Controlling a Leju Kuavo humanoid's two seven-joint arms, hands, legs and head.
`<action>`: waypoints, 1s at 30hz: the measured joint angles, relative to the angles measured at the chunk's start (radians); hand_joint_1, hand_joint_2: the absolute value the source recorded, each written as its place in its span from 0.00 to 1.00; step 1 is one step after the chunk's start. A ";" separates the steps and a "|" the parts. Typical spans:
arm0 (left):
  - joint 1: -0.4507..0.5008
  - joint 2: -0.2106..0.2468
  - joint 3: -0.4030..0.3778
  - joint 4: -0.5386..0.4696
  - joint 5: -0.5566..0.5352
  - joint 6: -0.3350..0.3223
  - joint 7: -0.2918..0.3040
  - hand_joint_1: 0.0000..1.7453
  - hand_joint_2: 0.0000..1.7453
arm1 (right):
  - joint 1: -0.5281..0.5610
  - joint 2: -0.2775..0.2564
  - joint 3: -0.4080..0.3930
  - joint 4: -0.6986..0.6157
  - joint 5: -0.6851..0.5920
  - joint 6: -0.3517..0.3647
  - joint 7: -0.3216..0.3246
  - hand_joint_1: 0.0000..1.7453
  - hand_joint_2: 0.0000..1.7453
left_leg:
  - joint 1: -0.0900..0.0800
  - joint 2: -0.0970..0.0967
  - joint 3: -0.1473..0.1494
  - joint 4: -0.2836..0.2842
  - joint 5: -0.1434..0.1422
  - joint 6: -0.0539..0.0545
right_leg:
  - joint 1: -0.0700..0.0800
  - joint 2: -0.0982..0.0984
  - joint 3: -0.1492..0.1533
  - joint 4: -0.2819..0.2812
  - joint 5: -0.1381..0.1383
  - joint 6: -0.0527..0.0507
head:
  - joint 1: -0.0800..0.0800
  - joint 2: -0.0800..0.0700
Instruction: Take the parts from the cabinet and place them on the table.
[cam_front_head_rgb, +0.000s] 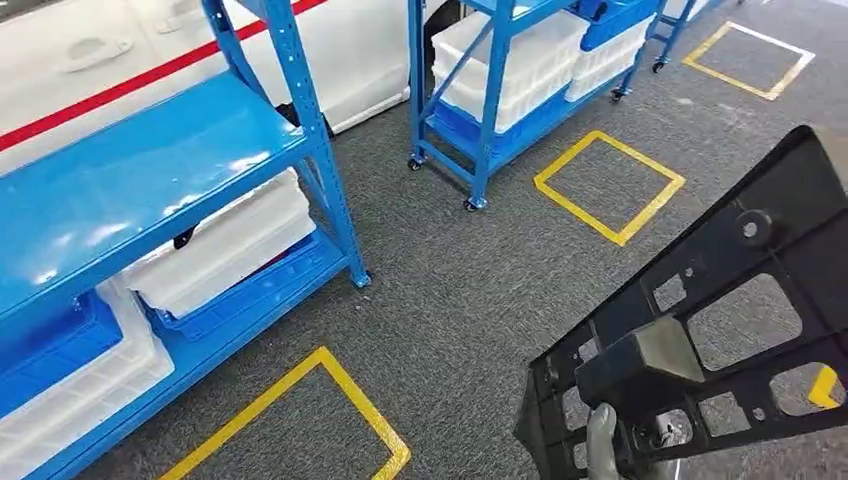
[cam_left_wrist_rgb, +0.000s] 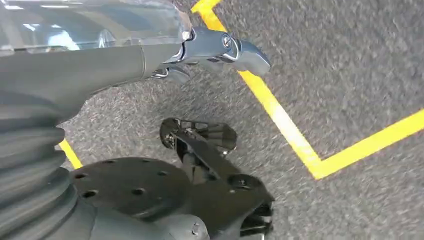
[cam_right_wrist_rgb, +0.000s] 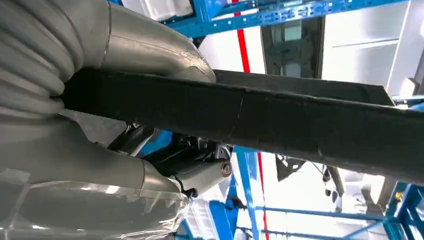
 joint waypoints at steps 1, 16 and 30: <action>-0.001 0.000 0.000 0.000 0.000 0.000 -0.001 0.00 1.00 | 0.000 0.000 0.000 0.000 0.000 0.003 0.000 1.00 1.00 | 0.000 -0.007 0.034 -0.077 0.047 0.004 | 0.000 0.015 0.000 0.002 0.000 0.000 | 0.000 0.000; -0.003 0.001 -0.001 0.000 -0.017 0.002 -0.013 0.00 1.00 | -0.001 0.000 0.001 -0.003 0.003 0.022 0.000 1.00 1.00 | -0.007 0.063 0.094 -0.264 0.115 0.050 | -0.001 -0.062 -0.094 0.187 -0.066 0.053 | 0.007 0.000; -0.004 0.001 -0.002 0.000 -0.030 0.007 -0.022 0.00 1.00 | 0.002 0.001 0.002 -0.008 0.003 0.025 -0.010 1.00 1.00 | -0.001 -0.001 -0.019 0.036 -0.024 0.000 | 0.004 -0.005 0.003 -0.011 0.002 -0.002 | -0.002 0.000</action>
